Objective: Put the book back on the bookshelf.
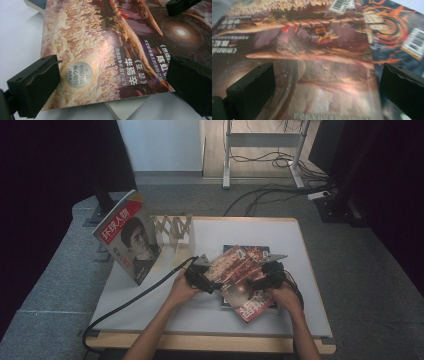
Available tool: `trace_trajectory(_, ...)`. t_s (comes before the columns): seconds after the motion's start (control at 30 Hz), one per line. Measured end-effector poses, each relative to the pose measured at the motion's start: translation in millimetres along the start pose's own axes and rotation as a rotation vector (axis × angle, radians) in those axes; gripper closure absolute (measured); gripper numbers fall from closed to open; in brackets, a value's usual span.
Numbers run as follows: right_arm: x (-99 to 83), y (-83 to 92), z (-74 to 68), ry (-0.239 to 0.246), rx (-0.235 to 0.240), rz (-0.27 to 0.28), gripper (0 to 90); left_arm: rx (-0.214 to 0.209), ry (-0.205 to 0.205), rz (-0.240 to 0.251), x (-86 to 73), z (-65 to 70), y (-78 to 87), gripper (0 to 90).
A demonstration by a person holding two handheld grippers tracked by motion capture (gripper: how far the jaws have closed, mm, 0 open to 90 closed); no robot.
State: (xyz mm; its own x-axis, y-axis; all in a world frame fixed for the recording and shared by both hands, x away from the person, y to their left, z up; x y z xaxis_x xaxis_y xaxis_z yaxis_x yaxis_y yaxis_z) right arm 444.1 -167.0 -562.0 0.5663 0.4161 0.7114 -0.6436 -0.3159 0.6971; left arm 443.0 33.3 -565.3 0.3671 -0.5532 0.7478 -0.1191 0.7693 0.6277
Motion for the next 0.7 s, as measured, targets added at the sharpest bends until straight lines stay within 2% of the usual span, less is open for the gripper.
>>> trace_trajectory(0.07, 0.4, -1.9, -1.5, -0.013, 0.024, 0.001, 0.5, 0.004, 0.003, 0.002, -0.7, -0.8, 0.4, 0.0)
trace_trajectory(0.37, -2.6, 0.3, -2.2, -0.015, 0.022, 0.014, 0.5, 0.016, 0.014, 0.008, -2.6, -3.3, 1.3, 0.0)
trace_trajectory(0.7, -10.3, 9.2, -13.8, 0.015, 0.058, 0.025, 0.7, 0.023, 0.021, 0.006, -3.8, -3.7, 2.6, 0.0)
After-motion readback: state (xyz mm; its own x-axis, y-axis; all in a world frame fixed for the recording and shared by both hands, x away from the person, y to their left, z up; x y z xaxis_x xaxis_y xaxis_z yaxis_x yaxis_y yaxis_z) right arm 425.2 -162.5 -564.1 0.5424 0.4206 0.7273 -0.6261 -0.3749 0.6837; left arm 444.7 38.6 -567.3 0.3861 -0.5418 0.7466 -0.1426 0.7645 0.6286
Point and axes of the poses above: each handheld gripper's, and its own axes: y roughly backward along the jaws, x roughly out of its top, z roughly to its right, the point moved 8 cm from there along -y, roughly forward along the jaws, and after that the axes turned 11 degrees about -x, right-handed, at the moved point
